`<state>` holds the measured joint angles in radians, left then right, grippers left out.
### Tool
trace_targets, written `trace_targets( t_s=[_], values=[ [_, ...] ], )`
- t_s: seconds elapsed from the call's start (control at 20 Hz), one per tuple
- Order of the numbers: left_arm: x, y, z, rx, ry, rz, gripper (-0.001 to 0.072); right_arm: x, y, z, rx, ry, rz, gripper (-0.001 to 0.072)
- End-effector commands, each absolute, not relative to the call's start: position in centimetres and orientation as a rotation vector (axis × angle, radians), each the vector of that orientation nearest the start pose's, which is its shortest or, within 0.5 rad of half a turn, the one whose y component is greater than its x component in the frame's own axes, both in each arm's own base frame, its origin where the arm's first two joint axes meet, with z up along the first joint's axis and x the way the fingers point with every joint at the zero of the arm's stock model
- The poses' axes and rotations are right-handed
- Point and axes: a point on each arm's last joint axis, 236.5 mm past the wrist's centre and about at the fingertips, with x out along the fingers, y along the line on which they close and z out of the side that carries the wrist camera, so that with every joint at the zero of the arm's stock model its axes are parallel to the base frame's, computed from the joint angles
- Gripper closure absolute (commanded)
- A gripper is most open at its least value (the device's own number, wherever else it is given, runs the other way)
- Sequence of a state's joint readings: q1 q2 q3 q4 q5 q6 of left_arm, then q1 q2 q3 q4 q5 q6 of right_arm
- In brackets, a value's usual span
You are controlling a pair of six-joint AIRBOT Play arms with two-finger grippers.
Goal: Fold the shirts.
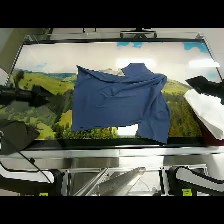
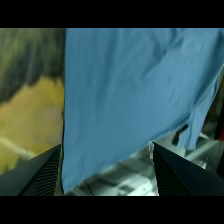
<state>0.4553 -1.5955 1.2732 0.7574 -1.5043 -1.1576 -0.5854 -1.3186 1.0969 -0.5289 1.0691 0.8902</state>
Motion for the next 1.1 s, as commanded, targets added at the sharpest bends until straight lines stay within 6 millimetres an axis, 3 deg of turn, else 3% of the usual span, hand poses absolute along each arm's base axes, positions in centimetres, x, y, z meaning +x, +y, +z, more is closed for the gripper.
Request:
trace_targets(
  t_s=[0.0, 0.25, 0.5, 0.55, 0.6, 0.65, 0.7, 0.75, 0.8, 0.85, 1.05],
  values=[
    [32.7, -3.5, -5.2, -0.804, 1.477, -0.475, 0.0106, 41.5, -6.9, 6.8, 0.661, 0.824, 0.298, 0.0345],
    [29.8, -7.6, -9.9, -0.778, 1.59, -0.483, 0.0106, 41.0, -6.0, 6.8, 0.664, 0.846, 0.332, 0.0345],
    [29.1, -10.6, -11.3, -0.764, 1.693, -0.545, 0.0117, 40.7, -5.6, 6.8, 0.666, 0.859, 0.352, 0.0344],
    [29.2, -11.0, -11.2, -0.752, 1.704, -0.565, 0.0244, 40.7, -5.6, 6.8, 0.666, 0.86, 0.351, 0.0344],
    [29.3, -11.4, -11.0, -0.738, 1.705, -0.578, 0.0323, 40.7, -5.6, 6.7, 0.662, 0.859, 0.353, 0.0344],
    [29.7, -11.6, -10.8, -0.72, 1.697, -0.588, 0.0323, 40.7, -5.6, 6.7, 0.661, 0.86, 0.354, 0.0344],
    [30.1, -11.9, -10.4, -0.701, 1.689, -0.603, 0.0458, 40.7, -5.6, 6.4, 0.664, 0.866, 0.353, 0.0343],
    [30.6, -12.0, -10.1, -0.685, 1.677, -0.612, 0.0683, 40.5, -5.9, 5.6, 0.657, 0.889, 0.345, 0.0329],
    [31.2, -11.9, -9.8, -0.674, 1.663, -0.616, 0.0704, 40.2, -6.2, 4.3, 0.646, 0.928, 0.334, 0.0238],
    [31.8, -11.8, -9.4, -0.667, 1.649, -0.62, 0.0704, 39.8, -6.6, 2.7, 0.65, 0.978, 0.315, 0.0201],
    [33.0, -10.7, -8.5, -0.678, 1.626, -0.603, 0.0704, 37.8, -6.2, -3.3, 0.73, 1.177, 0.328, 0.0208]
  ],
)
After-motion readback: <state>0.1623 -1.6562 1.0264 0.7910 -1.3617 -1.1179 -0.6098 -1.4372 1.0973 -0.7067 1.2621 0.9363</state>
